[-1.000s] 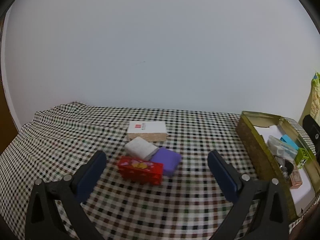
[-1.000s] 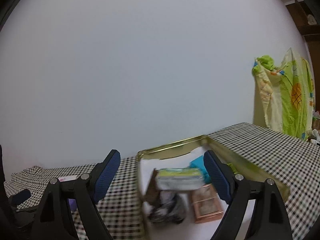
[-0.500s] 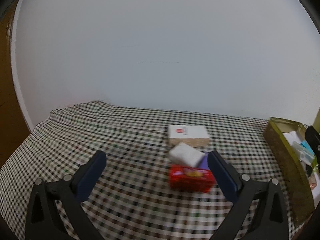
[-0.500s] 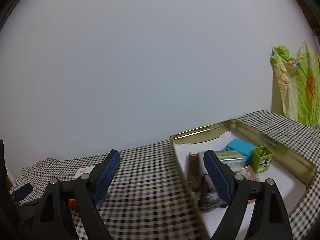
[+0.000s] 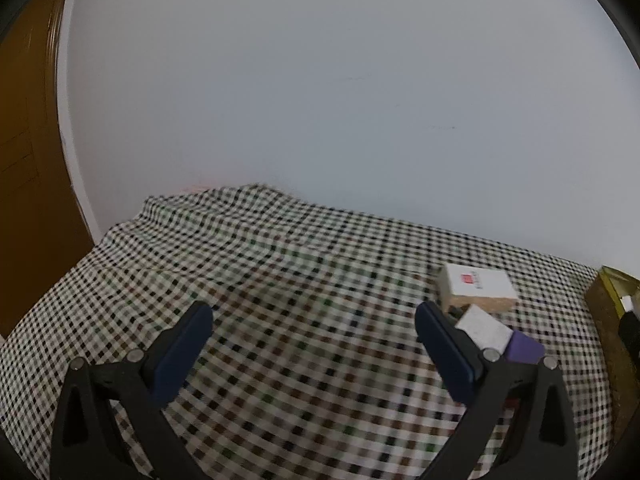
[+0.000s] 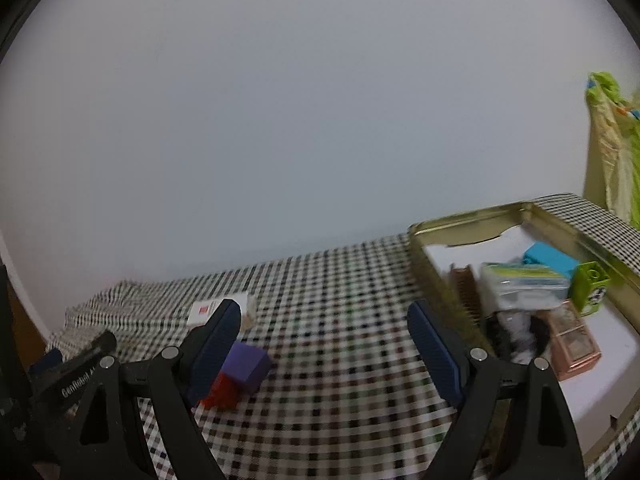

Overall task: Organize rigid objects
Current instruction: 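Withdraw both open grippers from the tin toward the remaining items, then lower the left gripper onto the red toy brick and grasp it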

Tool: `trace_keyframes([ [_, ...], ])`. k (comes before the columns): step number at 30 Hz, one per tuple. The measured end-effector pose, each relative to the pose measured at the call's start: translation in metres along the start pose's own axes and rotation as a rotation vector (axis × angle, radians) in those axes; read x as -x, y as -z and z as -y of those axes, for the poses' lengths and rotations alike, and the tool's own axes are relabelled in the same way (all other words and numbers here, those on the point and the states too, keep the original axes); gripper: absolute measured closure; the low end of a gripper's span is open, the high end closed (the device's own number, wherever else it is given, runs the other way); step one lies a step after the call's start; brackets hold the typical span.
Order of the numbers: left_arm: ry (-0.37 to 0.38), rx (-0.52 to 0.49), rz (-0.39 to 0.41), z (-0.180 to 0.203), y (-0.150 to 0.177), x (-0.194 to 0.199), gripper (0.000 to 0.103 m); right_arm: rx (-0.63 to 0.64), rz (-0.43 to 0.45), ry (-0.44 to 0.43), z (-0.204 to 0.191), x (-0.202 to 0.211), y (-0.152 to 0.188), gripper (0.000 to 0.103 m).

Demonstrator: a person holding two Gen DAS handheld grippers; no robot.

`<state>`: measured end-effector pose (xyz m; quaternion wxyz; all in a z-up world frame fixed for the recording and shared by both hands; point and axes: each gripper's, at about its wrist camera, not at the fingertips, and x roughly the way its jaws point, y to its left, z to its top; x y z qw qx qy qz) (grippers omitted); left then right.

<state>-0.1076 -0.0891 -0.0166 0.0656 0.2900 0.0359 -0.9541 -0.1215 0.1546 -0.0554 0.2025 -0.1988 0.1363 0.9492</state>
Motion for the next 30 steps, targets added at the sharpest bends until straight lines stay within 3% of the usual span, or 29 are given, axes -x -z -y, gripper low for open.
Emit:
trace_keyframes([
  [9,0.012,0.014,-0.055,-0.005,0.001,-0.013,0.001,-0.024,-0.214,-0.083,-0.001,-0.042,0.005,0.017],
  [15,0.016,0.009,-0.090,-0.007,0.002,-0.017,0.001,-0.045,-0.308,-0.063,0.000,-0.060,0.010,0.017],
  [22,0.003,0.041,-0.127,-0.017,0.003,-0.020,0.001,0.036,-0.429,-0.100,-0.020,-0.076,0.020,0.017],
  [28,-0.005,0.014,-0.133,-0.020,0.001,-0.021,0.001,0.113,-0.455,-0.367,-0.042,-0.062,0.031,0.017],
  [30,-0.010,0.010,-0.126,-0.021,0.001,-0.019,0.001,0.115,-0.445,-0.379,-0.040,-0.058,0.030,0.017],
])
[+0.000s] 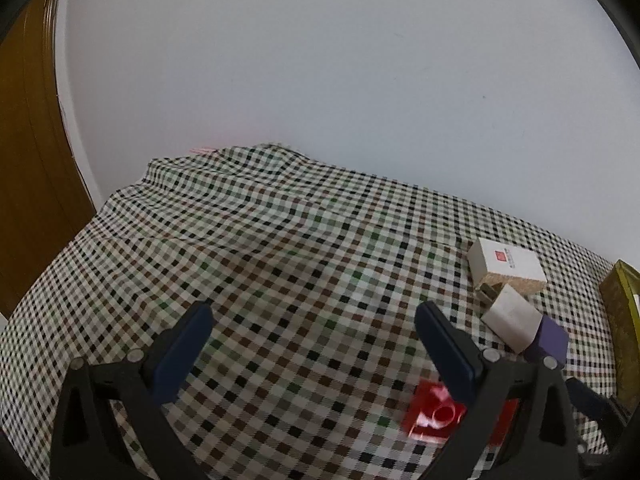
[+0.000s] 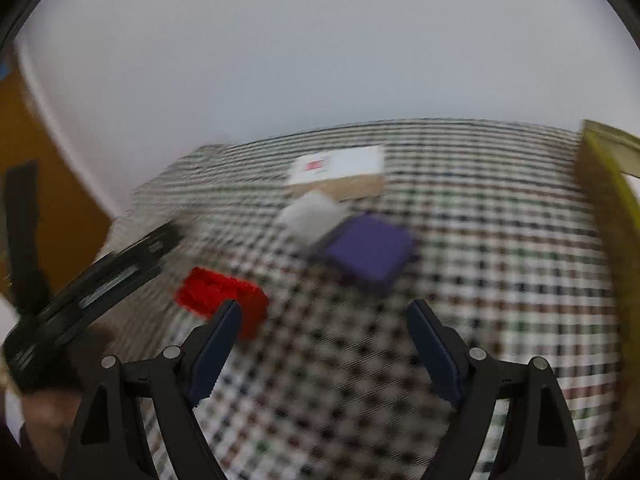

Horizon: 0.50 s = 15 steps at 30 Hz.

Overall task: Organize rigid objects
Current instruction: 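Lower the left gripper onto the red toy brick and grasp it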

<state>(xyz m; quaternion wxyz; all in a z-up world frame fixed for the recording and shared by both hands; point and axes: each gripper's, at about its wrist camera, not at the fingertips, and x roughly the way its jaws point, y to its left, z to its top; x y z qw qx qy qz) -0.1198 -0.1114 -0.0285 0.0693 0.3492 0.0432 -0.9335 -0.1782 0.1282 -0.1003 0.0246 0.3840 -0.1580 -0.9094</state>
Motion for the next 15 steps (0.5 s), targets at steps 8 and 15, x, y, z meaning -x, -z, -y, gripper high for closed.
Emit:
trace_keyframes([
  [8,0.157,-0.060,-0.041,0.011,0.002,0.008,0.001,-0.052,0.221,0.211,0.027,0.039,-0.008,0.017],
  [15,0.254,-0.276,-0.087,0.053,0.020,0.016,0.001,-0.052,0.293,0.296,0.026,0.045,-0.012,0.017],
])
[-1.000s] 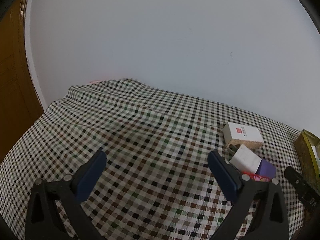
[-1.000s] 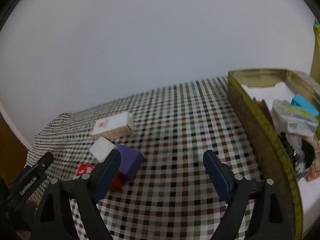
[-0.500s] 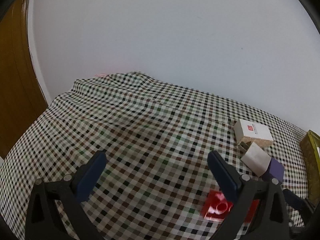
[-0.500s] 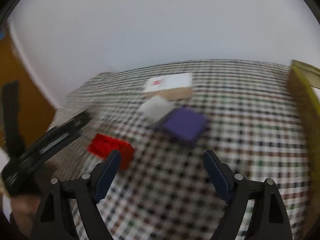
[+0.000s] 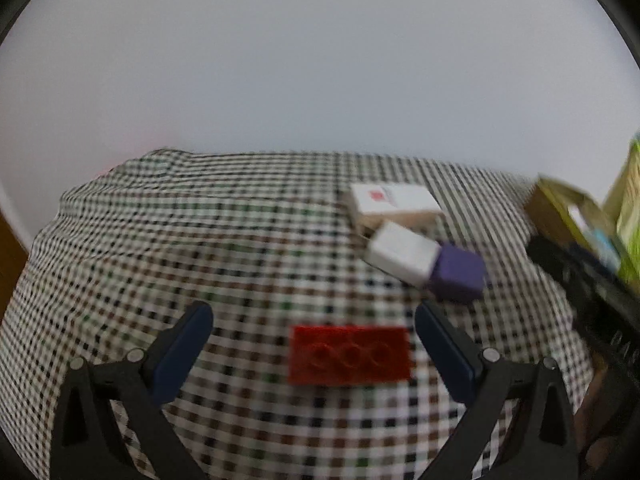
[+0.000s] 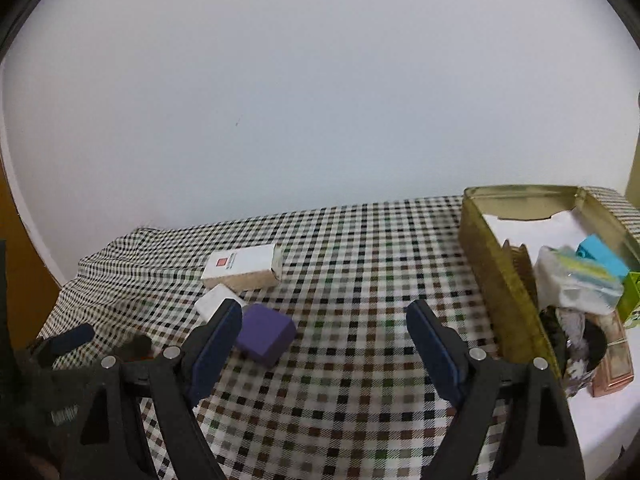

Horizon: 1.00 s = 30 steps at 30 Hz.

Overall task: Organize rigid objects
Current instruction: 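Lower the left gripper onto the red toy brick and grasp it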

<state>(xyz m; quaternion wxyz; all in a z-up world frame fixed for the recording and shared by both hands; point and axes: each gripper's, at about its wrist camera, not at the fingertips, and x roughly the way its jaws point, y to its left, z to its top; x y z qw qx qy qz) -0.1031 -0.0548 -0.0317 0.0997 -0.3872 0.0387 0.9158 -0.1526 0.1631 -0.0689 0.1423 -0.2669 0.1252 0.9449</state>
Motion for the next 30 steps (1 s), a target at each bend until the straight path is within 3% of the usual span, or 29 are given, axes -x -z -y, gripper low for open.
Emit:
trace_keyframes([
  [4,-0.046,-0.046,-0.045,0.007,0.006,-0.014,0.001,0.025,0.009,0.004,-0.004,0.007,0.001,0.017],
  [8,-0.029,0.018,-0.139,-0.005,0.004,-0.033,0.004,0.025,0.008,0.008,-0.001,0.008,0.001,0.016],
  [17,-0.025,0.047,-0.152,-0.012,0.003,-0.041,0.000,-0.011,-0.039,0.000,0.008,-0.004,0.002,0.017],
  [21,-0.019,0.038,-0.151,-0.009,0.003,-0.039,0.000,0.058,-0.108,-0.038,0.003,-0.016,0.002,0.017],
  [23,-0.011,0.035,-0.138,-0.005,0.002,-0.034,0.010,0.093,-0.140,-0.048,-0.003,-0.021,0.003,0.017],
  [25,-0.013,0.032,-0.115,-0.003,0.003,-0.027,0.039,0.129,-0.160,-0.082,-0.009,-0.023,0.004,0.016],
  [30,-0.002,0.033,-0.106,-0.006,0.001,-0.025,0.039,0.231,-0.211,-0.100,-0.024,-0.033,0.009,0.016],
])
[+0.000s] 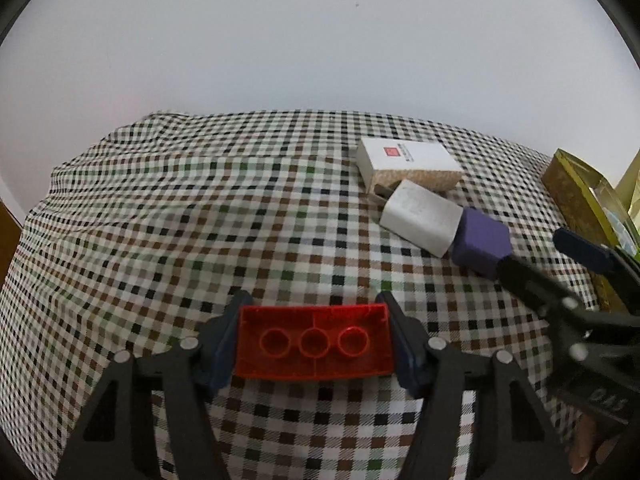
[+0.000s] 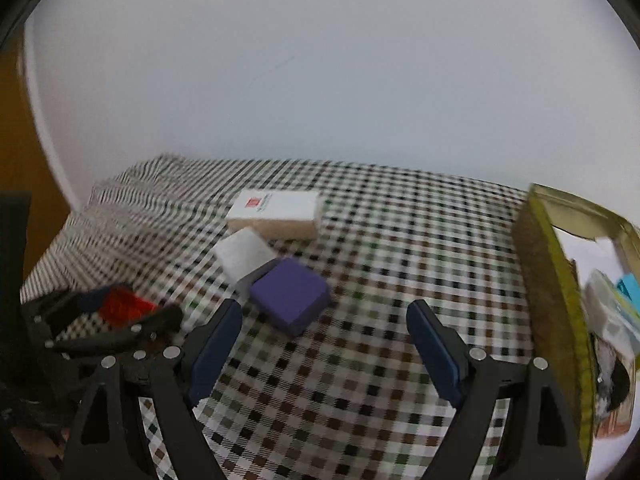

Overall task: Organize rigid objects
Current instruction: 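Lower the left gripper onto the red toy brick and grasp it, then grasp the purple block with the right gripper while the left holds the red brick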

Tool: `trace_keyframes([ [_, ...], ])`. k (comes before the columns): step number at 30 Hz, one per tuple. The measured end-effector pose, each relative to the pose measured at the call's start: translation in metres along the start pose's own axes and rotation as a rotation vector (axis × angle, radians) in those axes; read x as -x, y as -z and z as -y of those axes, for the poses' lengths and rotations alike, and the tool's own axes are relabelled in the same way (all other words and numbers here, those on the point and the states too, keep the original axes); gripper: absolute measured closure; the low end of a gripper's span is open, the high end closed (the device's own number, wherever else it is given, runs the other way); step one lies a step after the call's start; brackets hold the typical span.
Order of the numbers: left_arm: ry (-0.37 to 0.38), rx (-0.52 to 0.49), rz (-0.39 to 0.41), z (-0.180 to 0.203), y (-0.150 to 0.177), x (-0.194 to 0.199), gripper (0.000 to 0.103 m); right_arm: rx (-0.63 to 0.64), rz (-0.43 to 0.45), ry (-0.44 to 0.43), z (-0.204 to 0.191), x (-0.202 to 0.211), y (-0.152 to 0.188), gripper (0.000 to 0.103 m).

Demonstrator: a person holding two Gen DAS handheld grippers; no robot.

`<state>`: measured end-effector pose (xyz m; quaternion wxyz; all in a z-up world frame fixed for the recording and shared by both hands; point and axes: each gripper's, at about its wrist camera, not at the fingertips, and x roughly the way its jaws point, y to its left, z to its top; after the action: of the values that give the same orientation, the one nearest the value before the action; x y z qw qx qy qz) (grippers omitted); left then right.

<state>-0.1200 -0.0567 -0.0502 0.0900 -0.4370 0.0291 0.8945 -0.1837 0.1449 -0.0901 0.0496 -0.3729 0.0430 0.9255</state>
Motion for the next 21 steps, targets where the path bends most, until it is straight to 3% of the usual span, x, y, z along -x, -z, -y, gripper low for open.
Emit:
trace_keyframes([
  [3,0.028,0.025,0.003,-0.005,-0.001,0.002,0.039,0.034,-0.021,0.018,0.001,-0.007,-0.001,0.017],
  [8,0.076,0.057,0.052,-0.013,-0.006,0.012,0.039,0.026,-0.068,-0.041,0.013,-0.023,-0.009,0.017],
  [12,0.062,0.037,0.103,-0.010,-0.009,0.019,0.039,0.033,-0.103,-0.112,0.016,-0.035,-0.013,0.017],
  [18,0.054,0.055,0.121,-0.011,-0.011,0.020,0.039,0.075,-0.126,-0.123,0.006,-0.040,-0.013,0.018],
  [19,0.055,0.062,0.123,-0.013,-0.011,0.020,0.039,0.078,-0.124,-0.115,0.005,-0.040,-0.013,0.021],
  [21,0.054,0.068,0.119,-0.013,-0.011,0.021,0.039,0.087,-0.118,-0.078,0.005,-0.038,-0.012,0.041],
])
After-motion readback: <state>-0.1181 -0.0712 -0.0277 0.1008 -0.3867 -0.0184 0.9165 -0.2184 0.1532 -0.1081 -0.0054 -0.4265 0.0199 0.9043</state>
